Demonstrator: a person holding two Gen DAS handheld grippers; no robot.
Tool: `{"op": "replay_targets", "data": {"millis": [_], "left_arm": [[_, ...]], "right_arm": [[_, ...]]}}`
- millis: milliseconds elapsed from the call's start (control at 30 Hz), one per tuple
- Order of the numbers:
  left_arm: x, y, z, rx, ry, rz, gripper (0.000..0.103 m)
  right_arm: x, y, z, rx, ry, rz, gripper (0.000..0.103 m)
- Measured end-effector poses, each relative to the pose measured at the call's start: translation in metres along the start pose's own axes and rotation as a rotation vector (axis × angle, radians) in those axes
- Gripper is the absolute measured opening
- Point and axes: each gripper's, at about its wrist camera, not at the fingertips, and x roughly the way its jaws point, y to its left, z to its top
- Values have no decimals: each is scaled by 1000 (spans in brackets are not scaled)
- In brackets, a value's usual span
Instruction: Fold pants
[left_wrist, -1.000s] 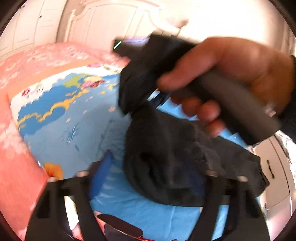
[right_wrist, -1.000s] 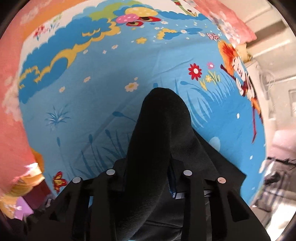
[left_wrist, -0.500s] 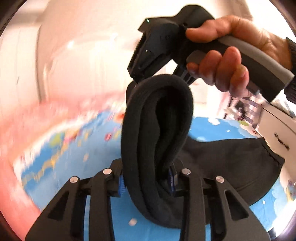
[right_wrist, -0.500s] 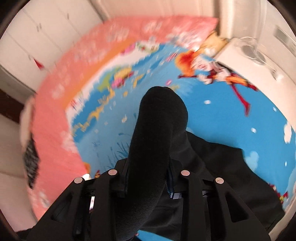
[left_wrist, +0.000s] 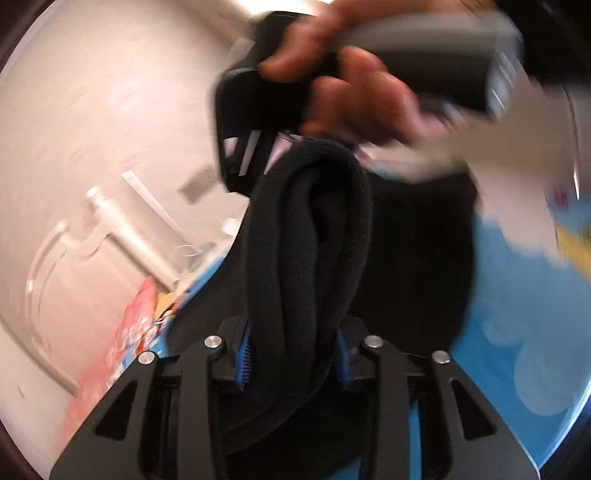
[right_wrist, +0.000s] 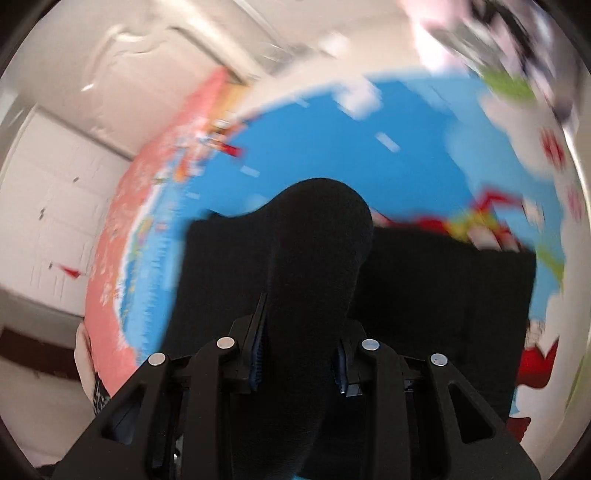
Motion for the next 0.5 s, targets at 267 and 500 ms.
{"op": "replay_targets", "data": {"millis": [267, 500], "left_arm": [[0, -31, -12, 181, -44, 114, 48], [-14, -35, 13, 203, -116, 153, 31]], "right_arm": [[12, -23, -12, 22, -36, 95, 38], [-24, -10, -2, -35, -90, 31, 25]]}}
